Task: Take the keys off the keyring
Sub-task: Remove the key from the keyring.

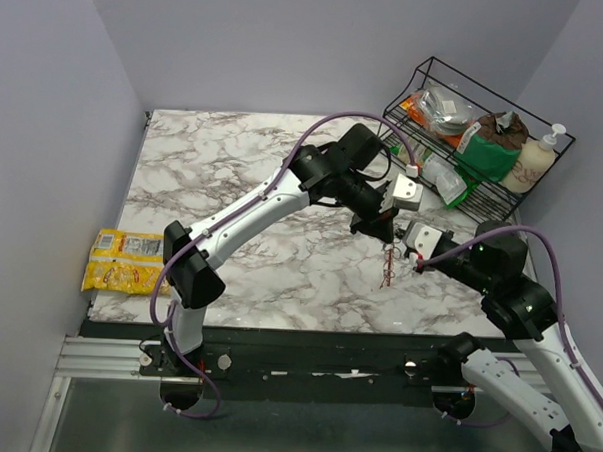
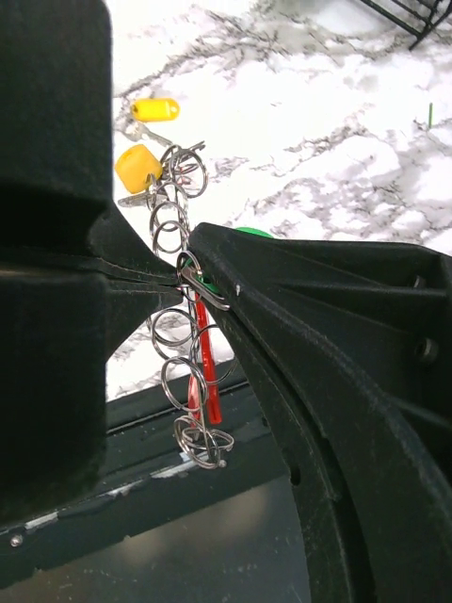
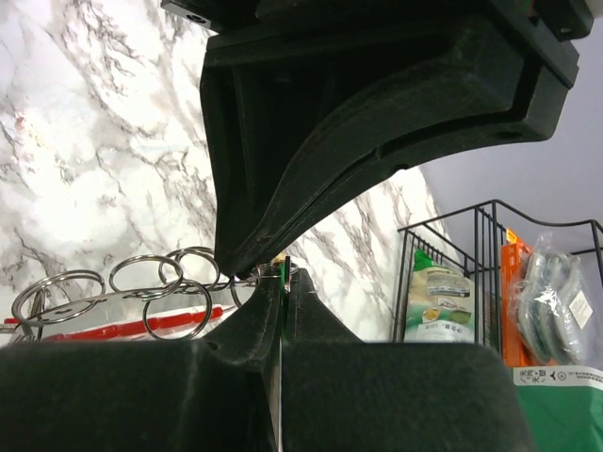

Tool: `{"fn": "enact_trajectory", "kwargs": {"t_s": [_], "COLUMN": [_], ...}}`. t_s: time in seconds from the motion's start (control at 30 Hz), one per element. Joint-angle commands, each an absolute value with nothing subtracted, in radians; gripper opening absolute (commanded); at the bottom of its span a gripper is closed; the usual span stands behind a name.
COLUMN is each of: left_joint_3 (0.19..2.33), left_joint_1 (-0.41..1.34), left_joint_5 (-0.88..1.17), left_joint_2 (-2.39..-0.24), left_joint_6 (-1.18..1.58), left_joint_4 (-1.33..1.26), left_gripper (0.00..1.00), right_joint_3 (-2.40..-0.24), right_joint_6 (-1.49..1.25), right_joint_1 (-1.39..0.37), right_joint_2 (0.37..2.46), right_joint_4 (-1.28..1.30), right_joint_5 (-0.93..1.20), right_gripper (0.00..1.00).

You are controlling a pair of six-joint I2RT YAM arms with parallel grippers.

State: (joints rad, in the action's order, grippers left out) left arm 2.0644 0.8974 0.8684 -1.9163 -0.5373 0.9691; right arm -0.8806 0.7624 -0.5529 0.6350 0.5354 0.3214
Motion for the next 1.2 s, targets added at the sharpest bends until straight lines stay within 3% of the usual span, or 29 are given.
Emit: {"fn": "enact_trajectory", "kwargs": {"t_s": [0.0, 0.47, 1.17], "left_joint_3": [2.069, 2.109, 2.118], "left_joint_1": [0.91, 0.957, 0.931], "left_joint_5": [0.798, 0.756, 0.867], "left_joint_2": [-1.852, -1.839, -1.773], "left_joint_6": [-0.568, -0.646, -0.695], "left_joint_4": [0.948, 1.011, 1.078], "left_gripper": [0.0, 0.0, 0.0], "right_joint_3": [-0.856, -0.798, -0.781], "right_joint_6": [0.69, 0.532, 0.511], "right_joint_1": [-0.545, -0.517, -0.44], "right_joint_2": [0.641, 0.69, 0.655], "right_joint_4": [0.482, 0.33, 0.276], "right_joint_5": [0.385, 0.335, 0.235], "right_gripper": [0.01, 0.01, 0.01]}}
